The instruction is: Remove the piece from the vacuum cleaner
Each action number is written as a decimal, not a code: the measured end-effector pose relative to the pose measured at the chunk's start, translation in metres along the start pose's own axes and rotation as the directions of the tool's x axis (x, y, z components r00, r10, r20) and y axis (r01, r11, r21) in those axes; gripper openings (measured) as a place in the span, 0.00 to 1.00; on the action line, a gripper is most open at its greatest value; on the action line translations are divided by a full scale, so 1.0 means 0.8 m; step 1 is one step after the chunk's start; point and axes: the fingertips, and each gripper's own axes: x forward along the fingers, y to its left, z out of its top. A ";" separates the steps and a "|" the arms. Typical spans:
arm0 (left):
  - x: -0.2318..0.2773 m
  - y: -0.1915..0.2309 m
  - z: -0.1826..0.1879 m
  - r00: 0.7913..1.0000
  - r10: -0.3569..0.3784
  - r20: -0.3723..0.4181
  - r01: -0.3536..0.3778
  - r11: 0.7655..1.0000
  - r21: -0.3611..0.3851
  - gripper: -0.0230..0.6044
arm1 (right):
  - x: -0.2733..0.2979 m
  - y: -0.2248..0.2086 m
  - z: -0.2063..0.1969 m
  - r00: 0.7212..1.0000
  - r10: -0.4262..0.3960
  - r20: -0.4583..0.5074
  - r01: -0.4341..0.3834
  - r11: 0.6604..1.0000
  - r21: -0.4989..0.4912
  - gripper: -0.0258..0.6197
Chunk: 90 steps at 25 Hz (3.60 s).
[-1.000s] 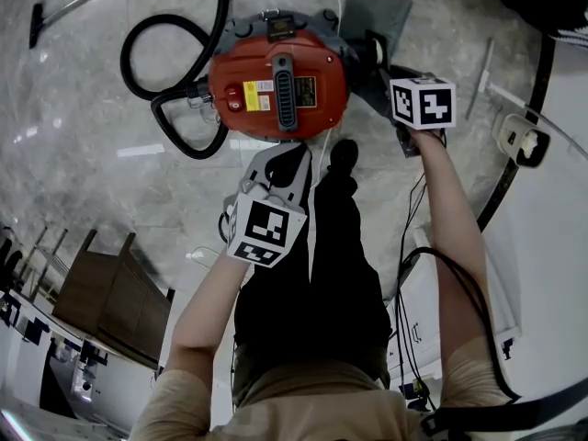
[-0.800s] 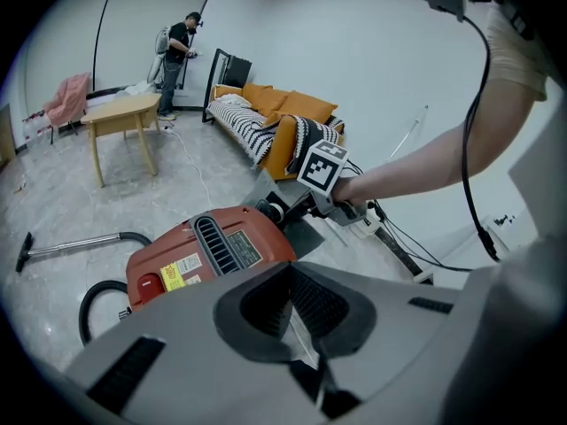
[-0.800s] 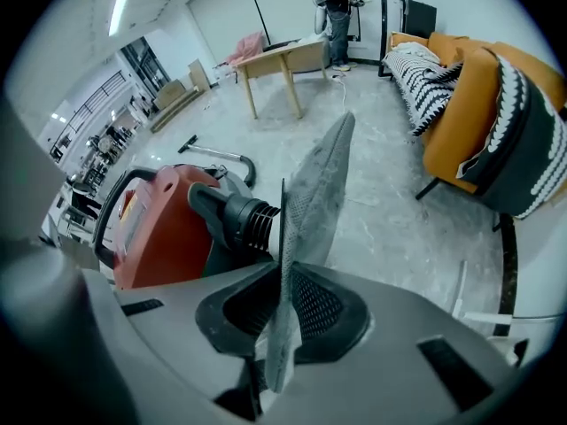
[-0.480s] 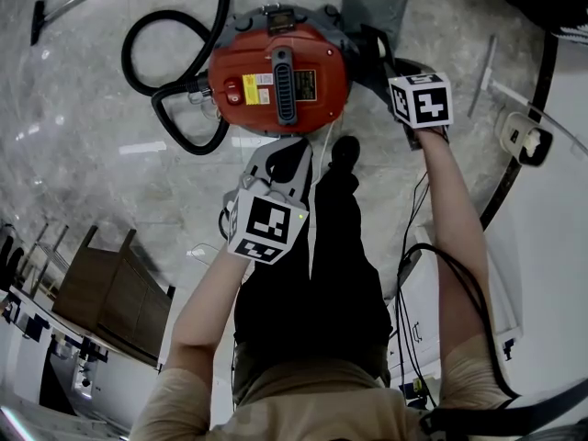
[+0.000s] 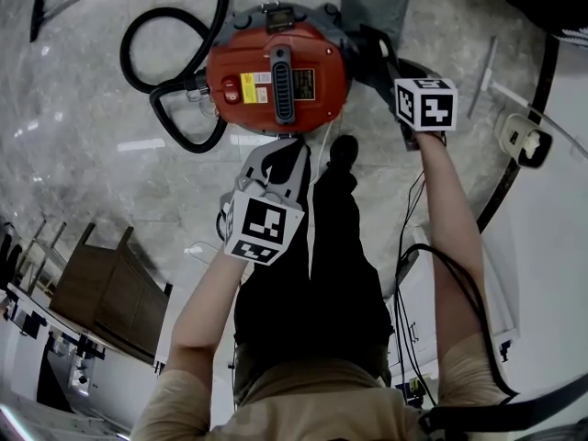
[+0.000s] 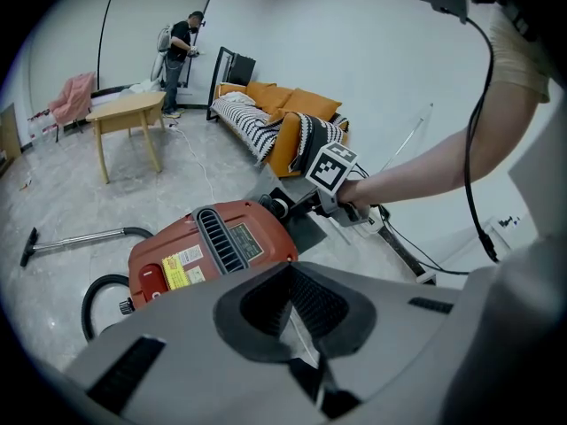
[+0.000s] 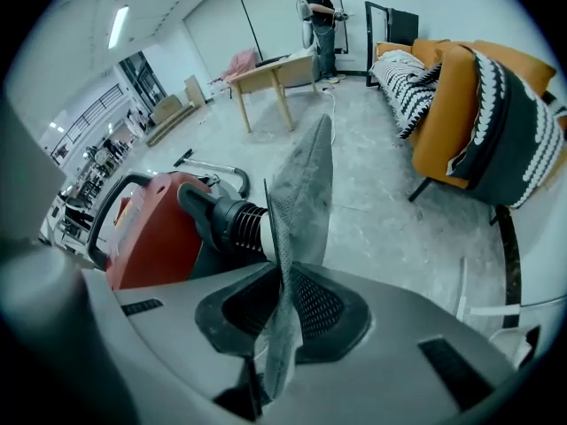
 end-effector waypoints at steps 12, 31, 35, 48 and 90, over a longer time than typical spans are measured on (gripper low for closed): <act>0.013 -0.013 0.002 1.000 -0.011 -0.021 0.011 1.000 0.003 0.04 | 0.005 -0.005 -0.007 1.000 -0.020 -0.012 0.016 0.975 -0.221 0.11; 0.011 -0.006 -0.004 1.000 -0.022 -0.012 0.021 0.999 -0.024 0.04 | 0.012 -0.009 -0.009 0.999 -0.031 -0.045 0.019 0.967 -0.253 0.11; 0.010 -0.001 -0.005 1.000 -0.021 -0.010 0.020 0.999 -0.029 0.04 | 0.015 -0.009 -0.010 0.998 -0.035 -0.058 0.019 0.966 -0.256 0.10; 0.009 0.008 -0.006 0.999 -0.035 -0.006 0.035 0.998 -0.044 0.04 | 0.024 -0.011 -0.012 0.994 -0.048 -0.094 0.018 0.954 -0.298 0.10; 0.012 -0.027 -0.022 0.998 -0.055 -0.005 0.055 0.998 -0.030 0.04 | 0.002 -0.095 -0.043 0.968 -0.206 -0.143 0.167 0.955 -0.247 0.09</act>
